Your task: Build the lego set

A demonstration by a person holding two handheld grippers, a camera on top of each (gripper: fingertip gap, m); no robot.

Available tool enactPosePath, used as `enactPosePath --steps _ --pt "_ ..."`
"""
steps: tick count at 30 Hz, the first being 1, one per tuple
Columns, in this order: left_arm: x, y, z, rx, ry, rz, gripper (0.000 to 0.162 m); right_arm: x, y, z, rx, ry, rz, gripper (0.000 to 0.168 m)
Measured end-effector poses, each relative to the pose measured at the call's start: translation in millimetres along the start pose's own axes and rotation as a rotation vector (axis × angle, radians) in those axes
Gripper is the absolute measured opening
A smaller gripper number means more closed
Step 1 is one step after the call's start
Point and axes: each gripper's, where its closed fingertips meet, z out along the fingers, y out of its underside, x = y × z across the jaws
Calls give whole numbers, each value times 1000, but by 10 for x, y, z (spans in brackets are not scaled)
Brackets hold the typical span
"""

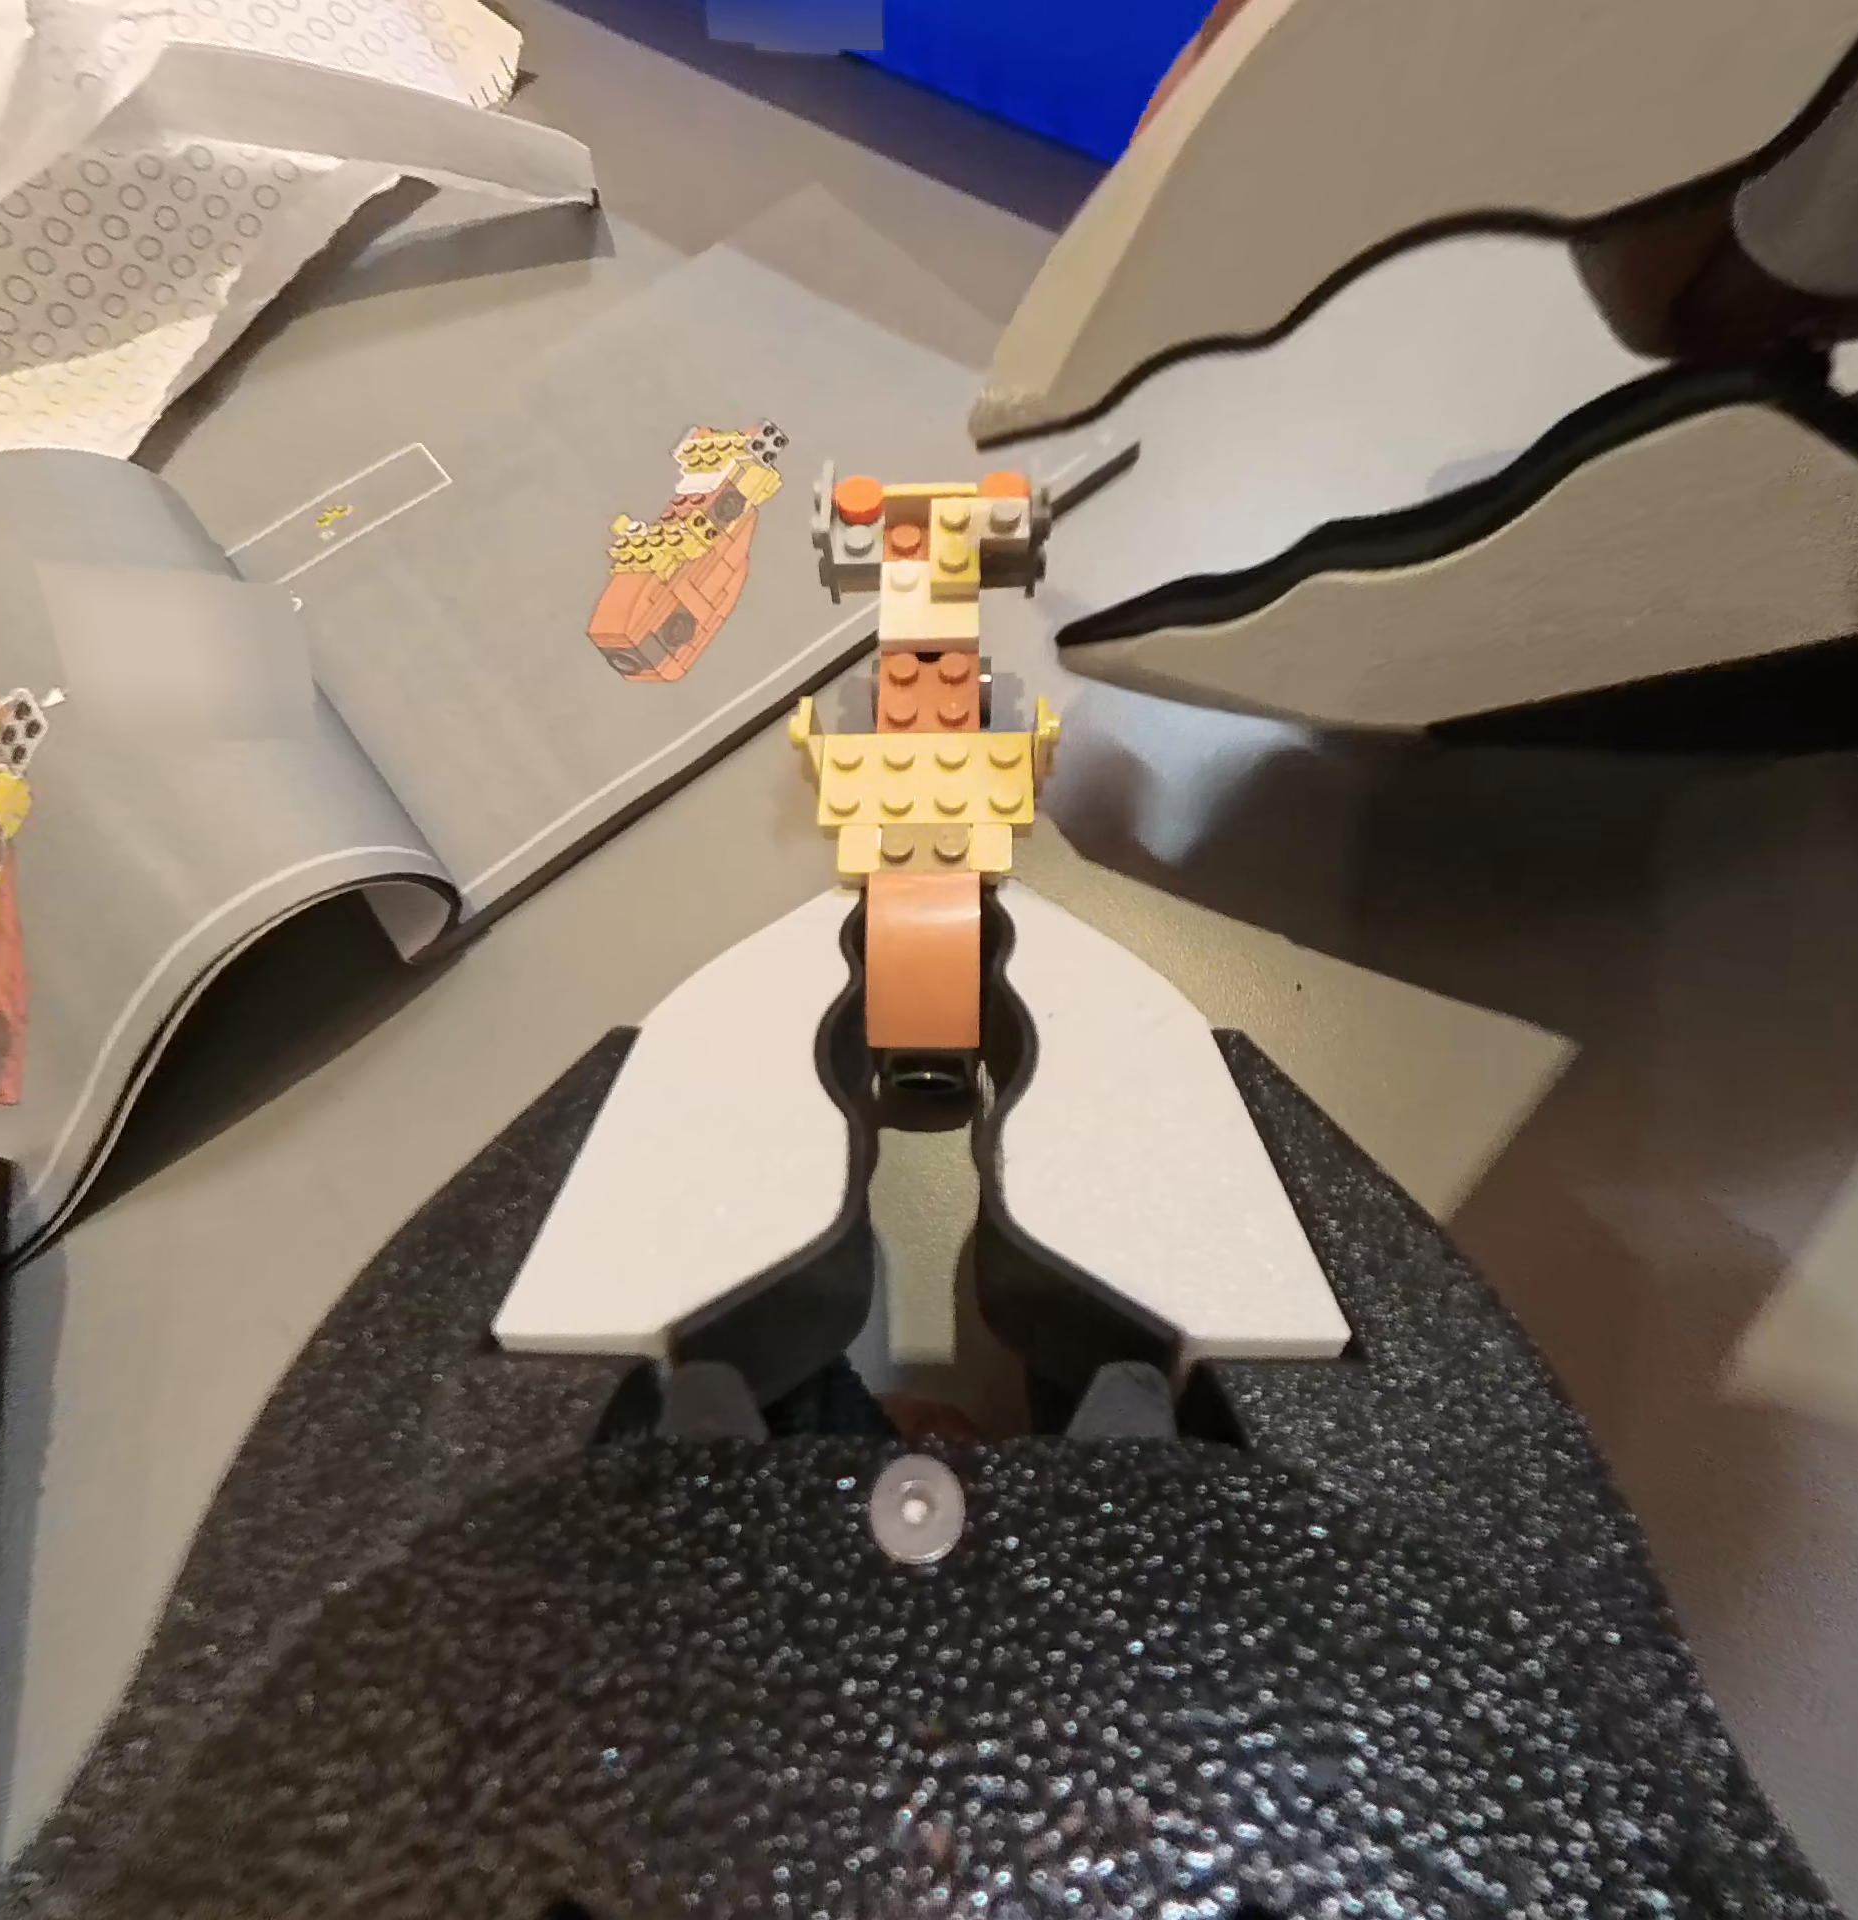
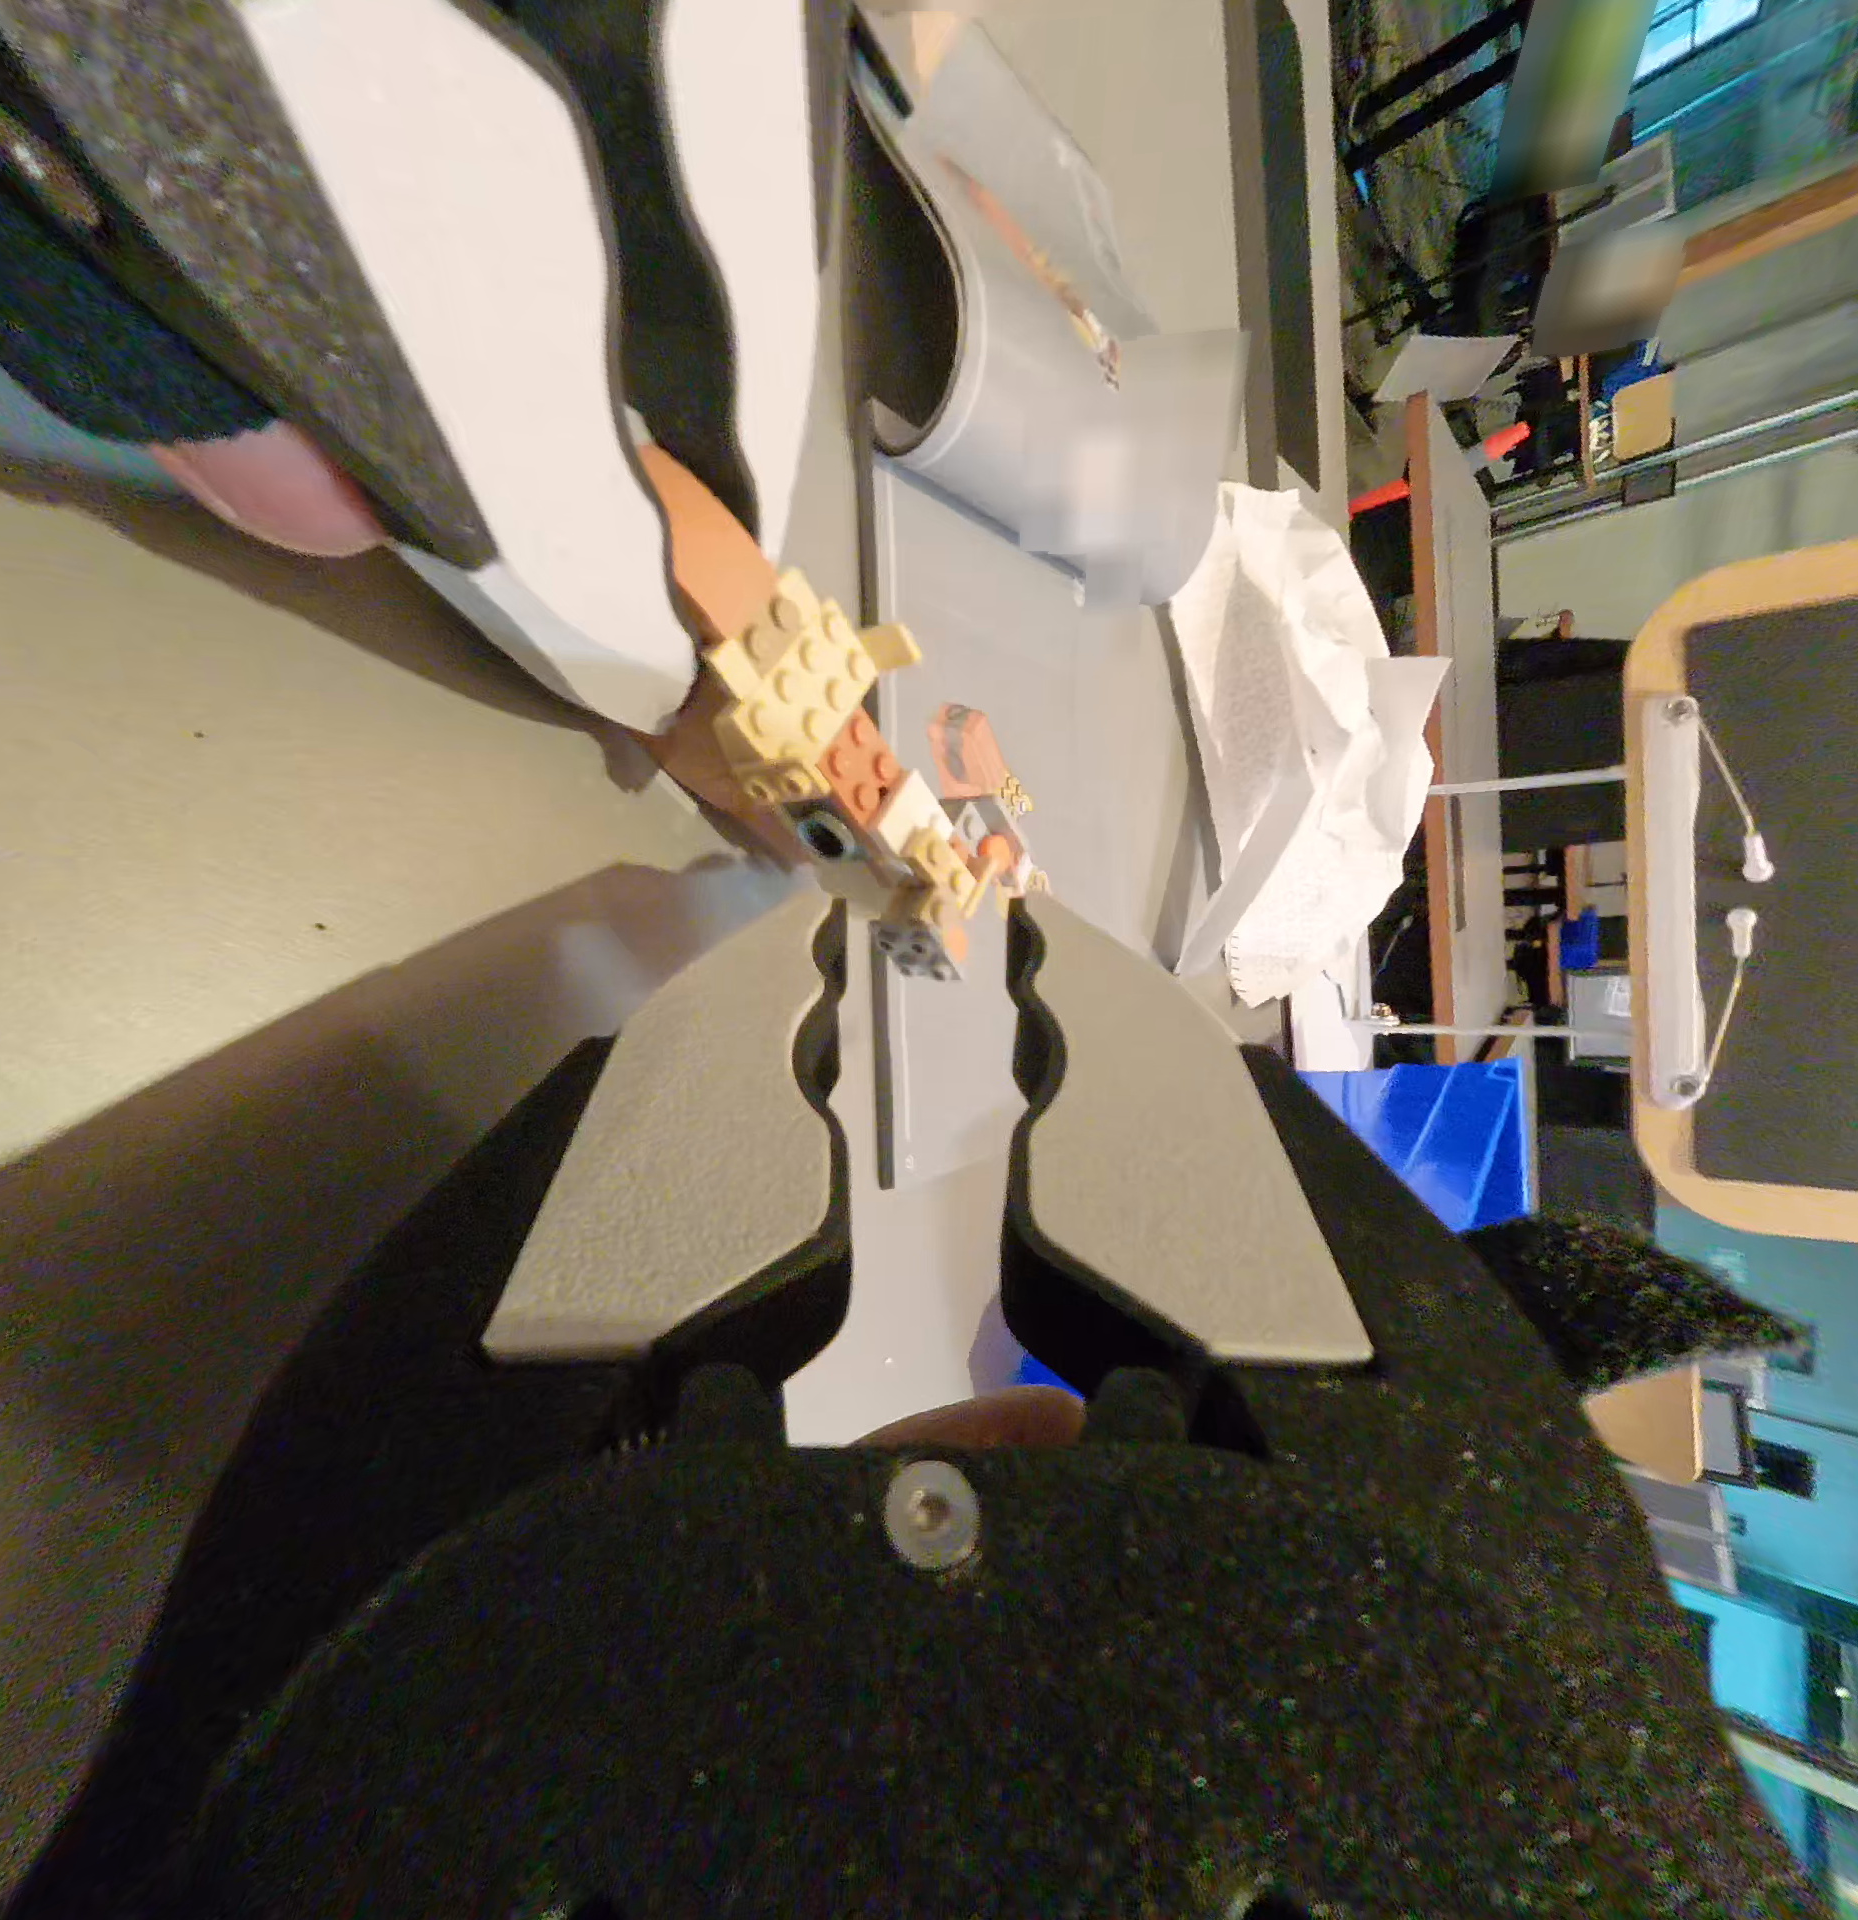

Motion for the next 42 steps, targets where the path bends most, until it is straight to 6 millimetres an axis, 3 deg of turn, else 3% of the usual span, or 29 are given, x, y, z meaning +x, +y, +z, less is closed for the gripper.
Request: enactPosePath --steps 4,11,15,19,29,36,42 --pt "-11 1 -1 0 -2 -10 18 65 60 -41 30 -38 167 29" --pt "-53 -35 -66 46 -44 -17 17 47 144 -185 143 -275 830 34" --pt "-48 -98 -166 118 -59 -75 18 55 31 -294 275 -406 1263 35" --pt "49 -141 -247 168 -80 -109 18 27 -101 -312 362 -458 1551 40" --pt "113 -231 -441 286 -209 -153 18 -29 -353 -318 516 -517 1903 60" --pt "117 -233 -486 299 -261 -144 17 50 -346 -298 629 -498 2071 54" --pt "101 -249 -490 308 -289 -144 18 55 -461 -293 696 -566 2119 57"
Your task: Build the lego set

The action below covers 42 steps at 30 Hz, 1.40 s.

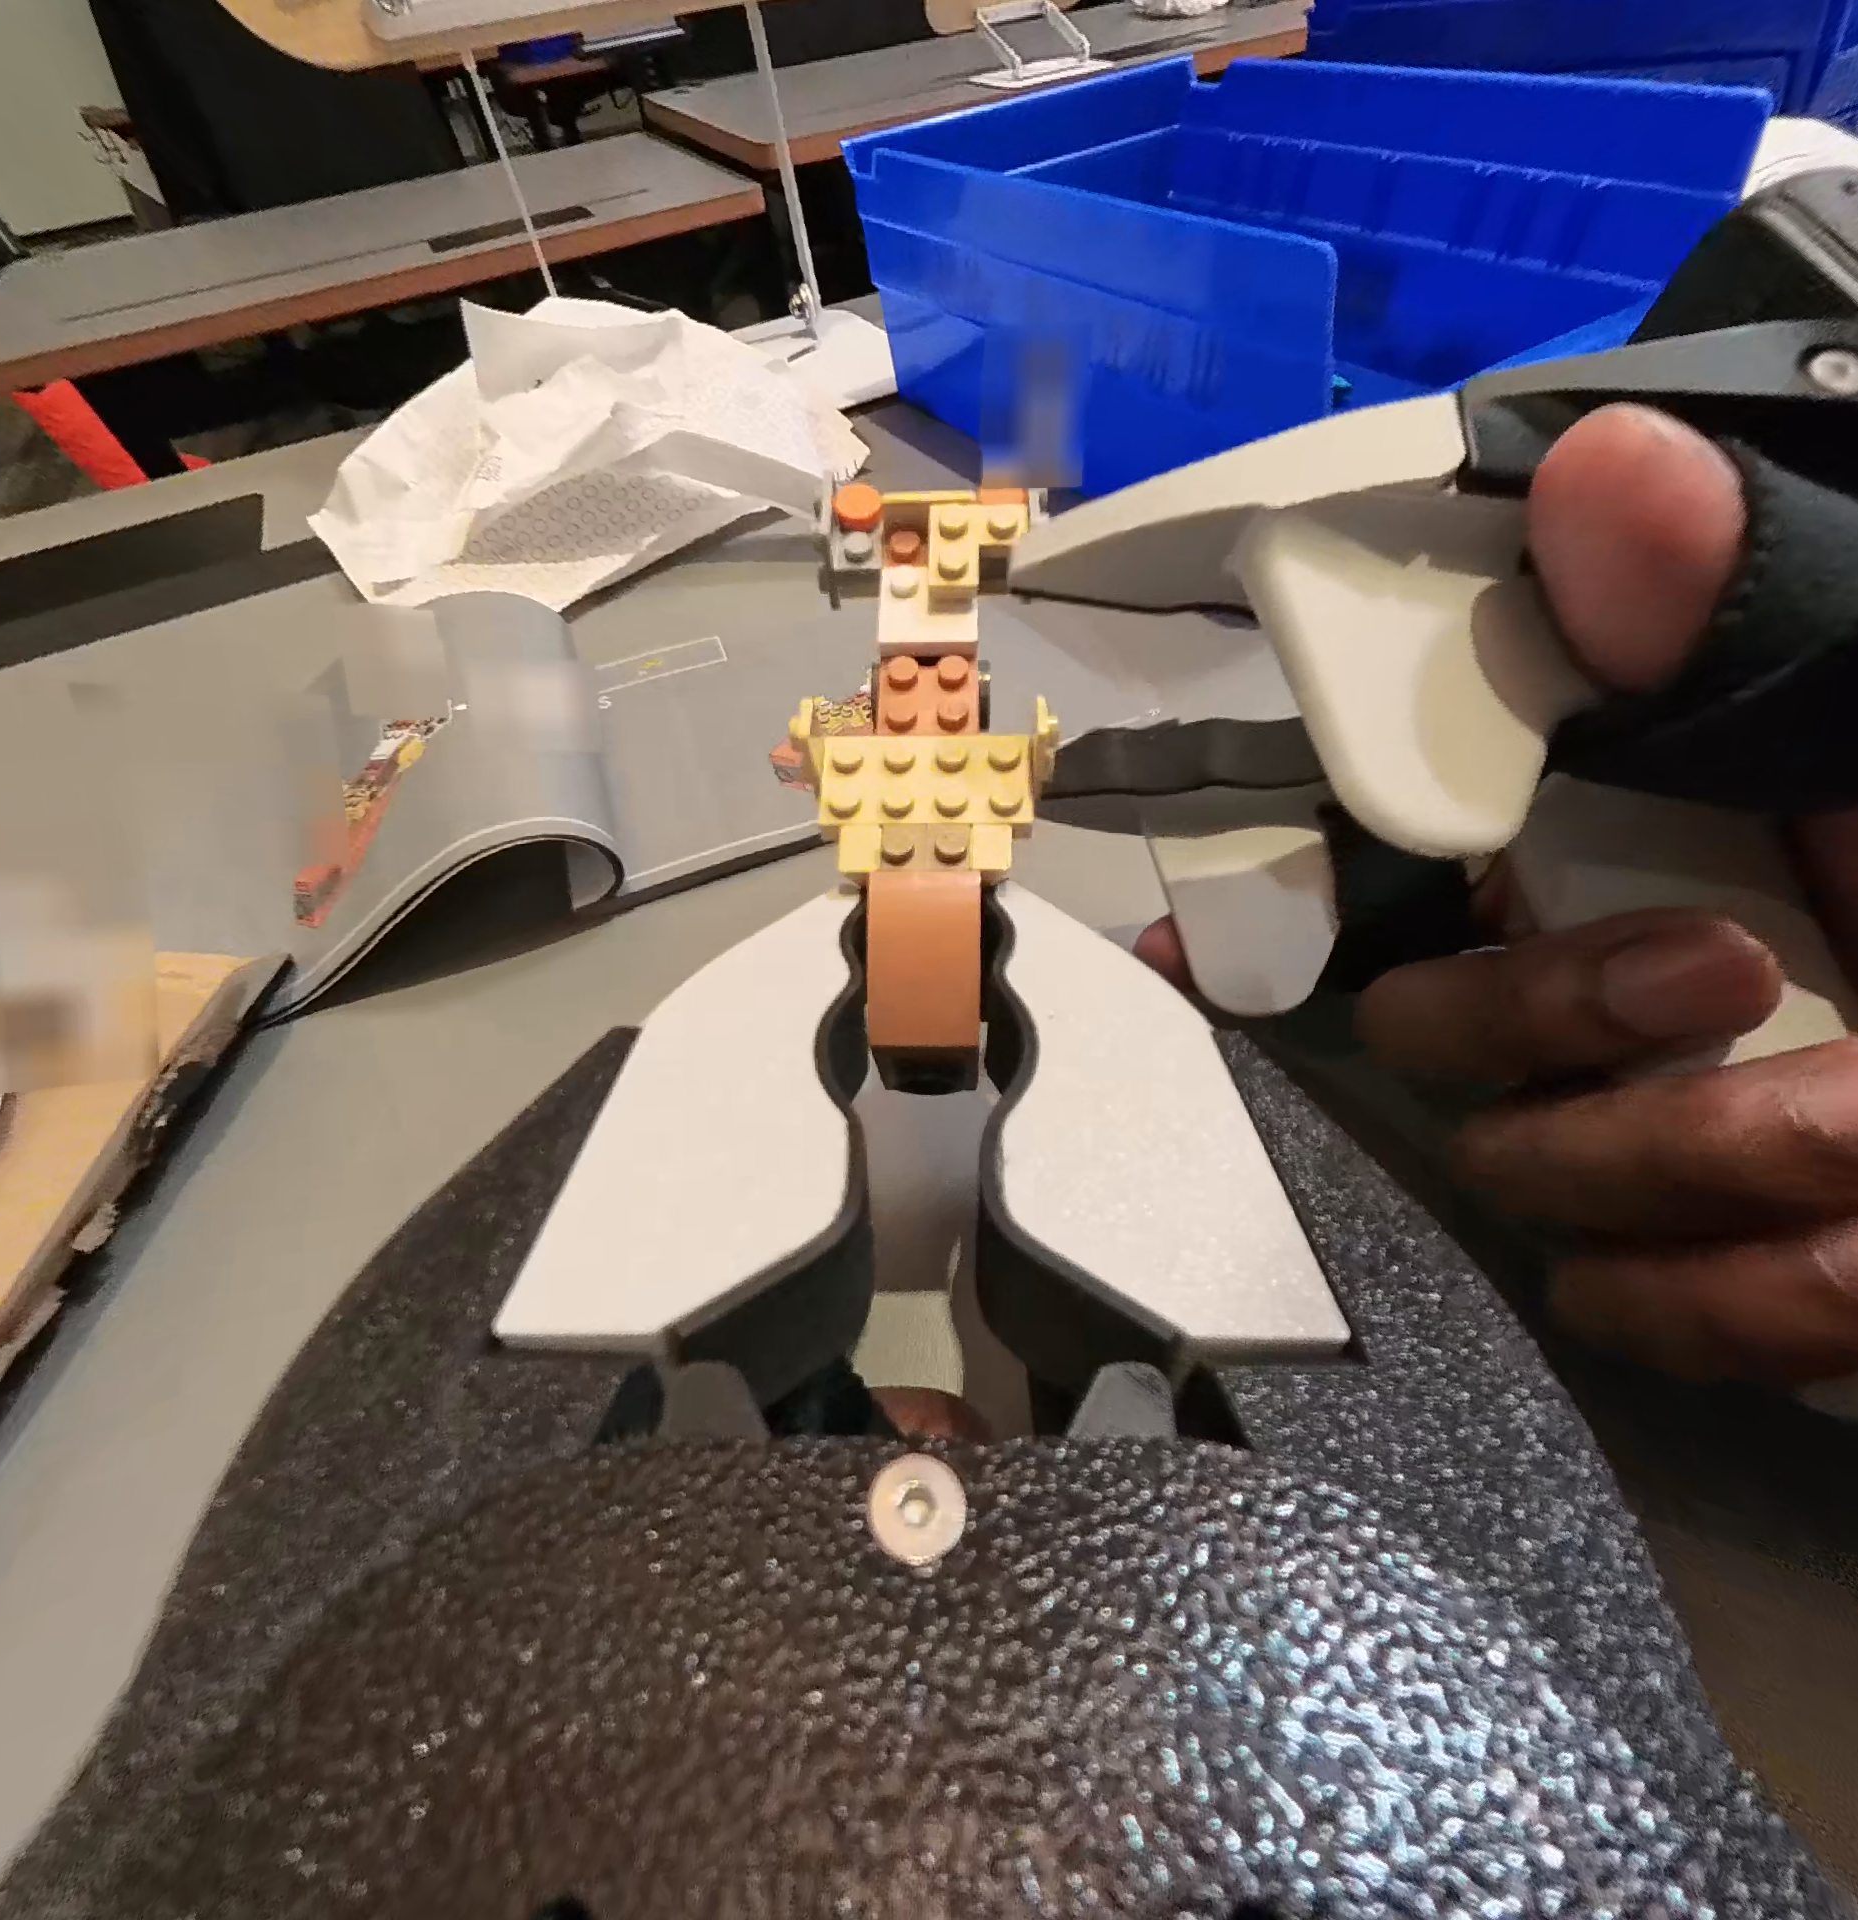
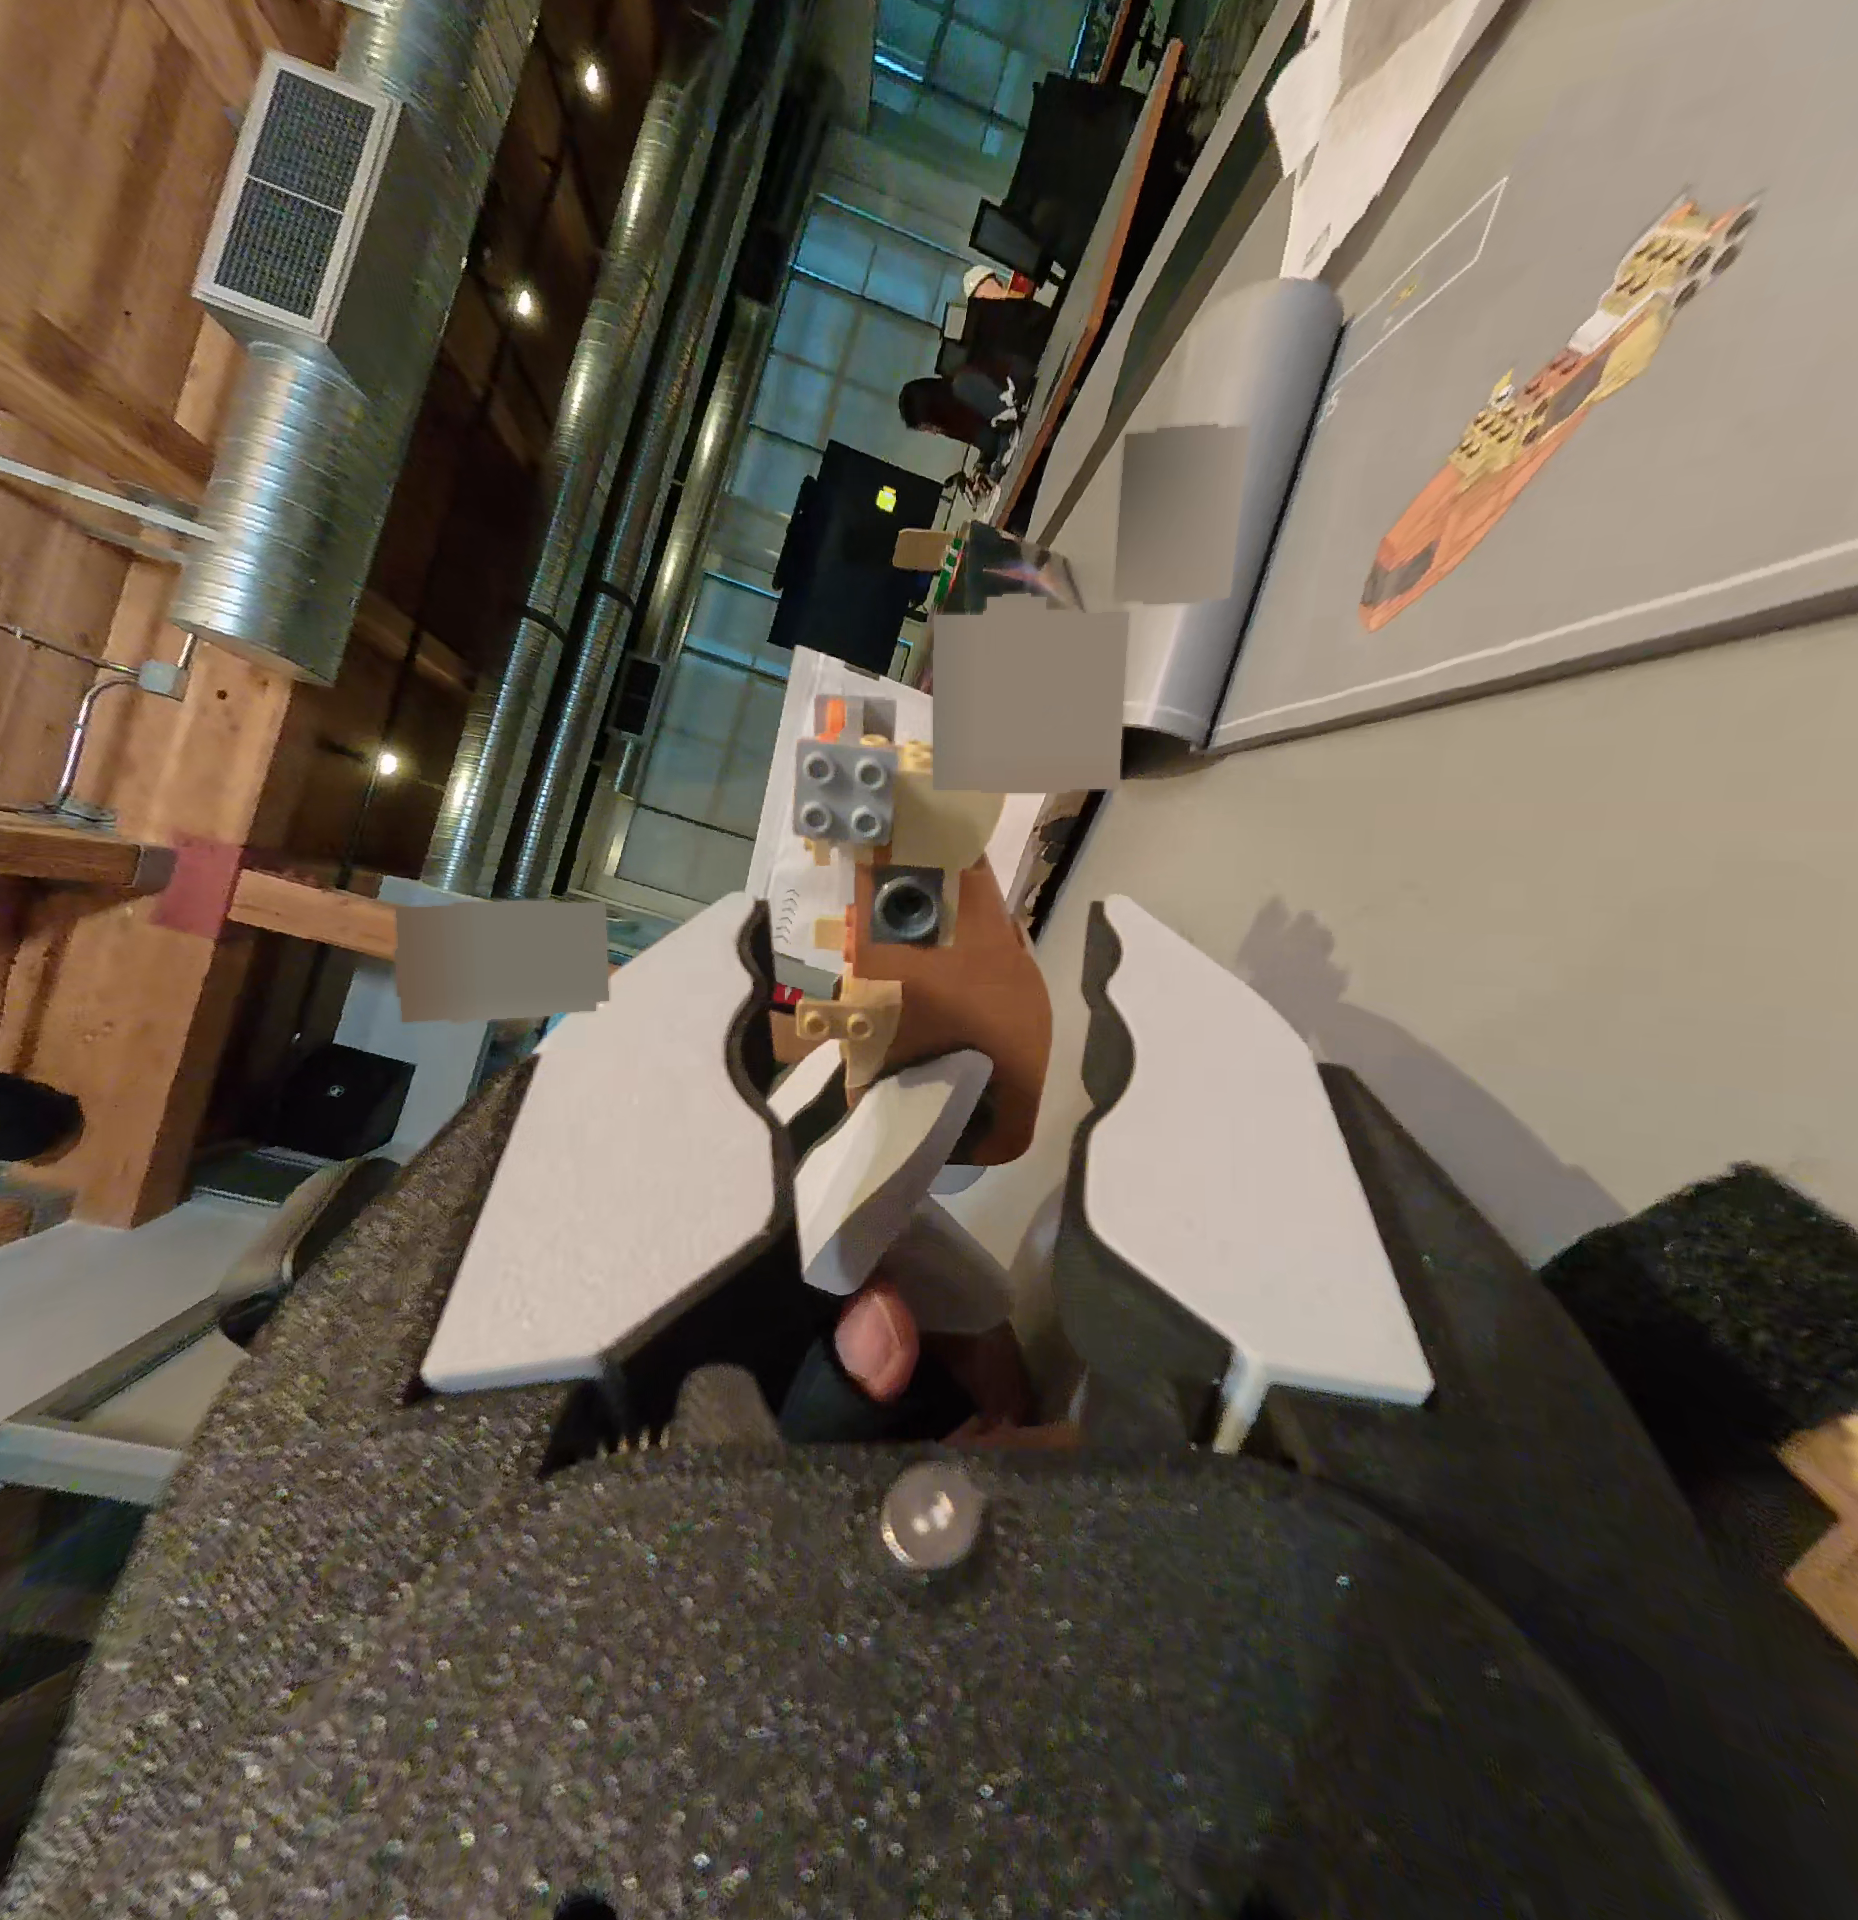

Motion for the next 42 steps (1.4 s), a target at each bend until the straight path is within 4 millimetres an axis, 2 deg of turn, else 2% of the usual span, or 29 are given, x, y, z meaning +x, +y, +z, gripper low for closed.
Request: enactPosePath --steps 7,25,37,42 --pt "0 -31 -11 23 10 -31 18 -35 -60 46 46 29 -84 58" --pt "10 -107 -44 78 -79 45 17 -171 -79 64 103 -17 -68 55" --pt "37 -133 -67 100 -98 89 18 -184 -137 28 155 -20 -67 37" --pt "34 -152 -85 118 -99 85 18 -203 -117 27 165 -38 -60 35"
